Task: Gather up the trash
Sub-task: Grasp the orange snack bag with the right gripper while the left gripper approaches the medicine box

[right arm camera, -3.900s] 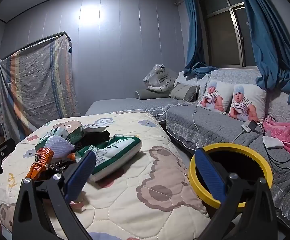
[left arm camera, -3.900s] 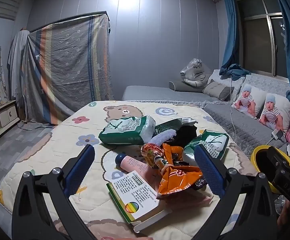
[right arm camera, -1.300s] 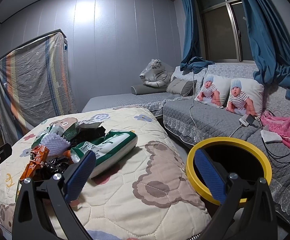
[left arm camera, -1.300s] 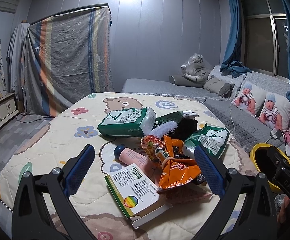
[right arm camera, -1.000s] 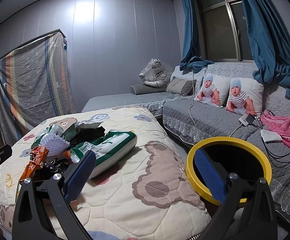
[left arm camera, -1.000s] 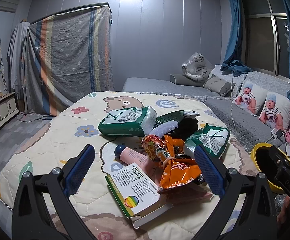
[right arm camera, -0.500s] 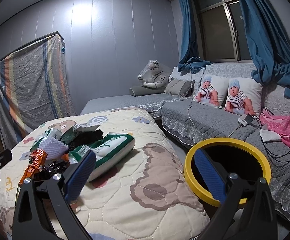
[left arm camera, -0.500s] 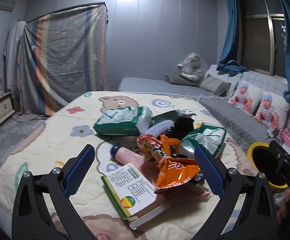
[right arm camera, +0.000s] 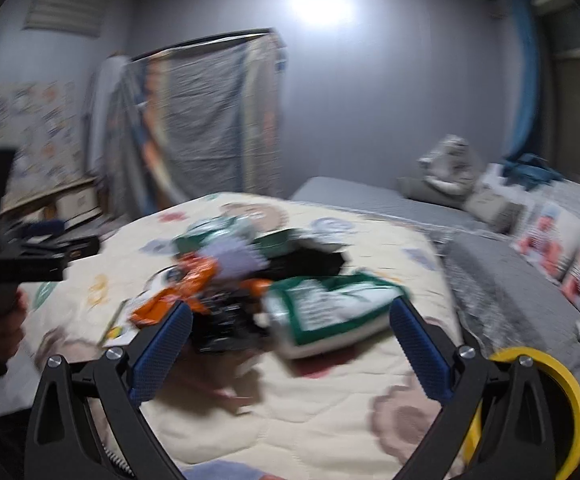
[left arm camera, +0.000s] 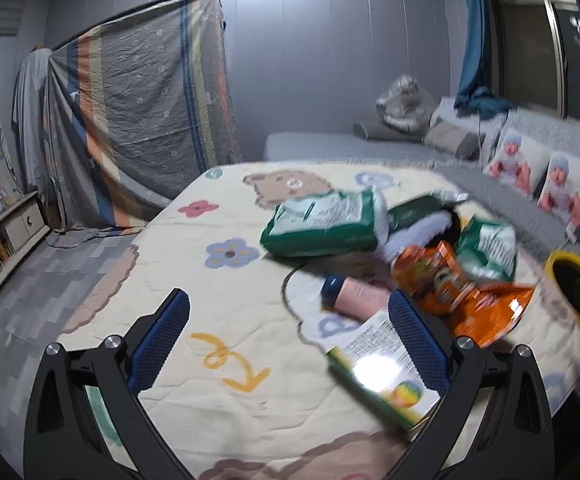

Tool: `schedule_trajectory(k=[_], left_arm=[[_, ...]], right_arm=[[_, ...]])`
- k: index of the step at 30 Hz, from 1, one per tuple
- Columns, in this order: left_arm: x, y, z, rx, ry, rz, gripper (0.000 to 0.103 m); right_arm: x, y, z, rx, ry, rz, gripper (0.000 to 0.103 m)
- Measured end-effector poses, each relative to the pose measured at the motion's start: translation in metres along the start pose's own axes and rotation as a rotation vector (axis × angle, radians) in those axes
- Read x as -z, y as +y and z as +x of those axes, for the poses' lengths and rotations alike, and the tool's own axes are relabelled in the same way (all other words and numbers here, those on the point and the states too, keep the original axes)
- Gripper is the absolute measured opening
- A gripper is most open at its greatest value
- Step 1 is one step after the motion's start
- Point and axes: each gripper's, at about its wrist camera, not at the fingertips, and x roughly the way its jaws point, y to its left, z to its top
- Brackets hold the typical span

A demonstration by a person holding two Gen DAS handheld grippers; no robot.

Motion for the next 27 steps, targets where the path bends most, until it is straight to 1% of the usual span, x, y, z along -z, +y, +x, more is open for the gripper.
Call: schedule_trajectory(k=[1,2,3,5,6,8,11,14,16,17,20,22,23,24,25,26,27], left_arm=[[0.003,0.001,0.004,0.021,0.031,0.018,0.095],[0.009,0.002,0.007,0.105,0.07,0.029,0.095],[0.013,0.003,0.007,0.177,0.087,0.021,0.095],[0.021,0.006,0.008,0.288,0.113,-0.004,0.095],[0.025,0.005,0.009,0.31,0.131,-0.002,0.095],[0.034,0.006,0.011,0.325,0.154,0.003,0.095],[0.044,0.012,0.013,0.352,0.174,-0.032,0.095],[0.051,0.012,0.019,0.32,0.201,-0.055,0.095],[0.052,0.006,0.022,0.326,0.21,-0.056,0.095],[0.052,0.001,0.024,0.317,0.217,-0.048,0.095],[0.05,-0.011,0.024,0.305,0.212,-0.027,0.095],[0.048,-0.018,0.025,0.316,0.223,-0.025,0.095],[0.047,-0.019,0.026,0.317,0.229,-0.028,0.095],[0.047,-0.021,0.026,0.322,0.232,-0.031,0.095],[0.045,-0.023,0.027,0.323,0.238,-0.035,0.095],[0.044,-0.026,0.027,0.318,0.245,-0.031,0.095],[0.042,-0.027,0.028,0.314,0.248,-0.028,0.095]], right_arm=[[-0.003,0.006,0.006,-0.05,0.023,-0.016,0.096],[-0.008,0.009,0.011,-0.095,0.046,-0.026,0.096],[-0.015,0.014,0.018,-0.14,0.068,-0.029,0.096],[-0.026,0.017,0.028,-0.193,0.115,-0.03,0.096],[-0.034,0.02,0.036,-0.231,0.149,-0.022,0.096],[-0.046,0.018,0.051,-0.273,0.194,0.001,0.096],[-0.06,0.021,0.079,-0.266,0.265,0.012,0.096],[-0.062,0.025,0.105,-0.277,0.351,0.02,0.095],[-0.058,0.027,0.121,-0.257,0.385,0.023,0.095],[-0.057,0.029,0.126,-0.242,0.399,0.018,0.095],[-0.048,0.028,0.144,-0.236,0.46,0.022,0.085],[-0.041,0.026,0.153,-0.219,0.484,0.027,0.072],[-0.037,0.026,0.158,-0.214,0.497,0.032,0.069],[-0.034,0.024,0.163,-0.231,0.514,0.048,0.063],[-0.033,0.022,0.164,-0.241,0.523,0.059,0.052],[-0.031,0.02,0.164,-0.243,0.52,0.065,0.048],[-0.031,0.018,0.163,-0.246,0.516,0.071,0.04]])
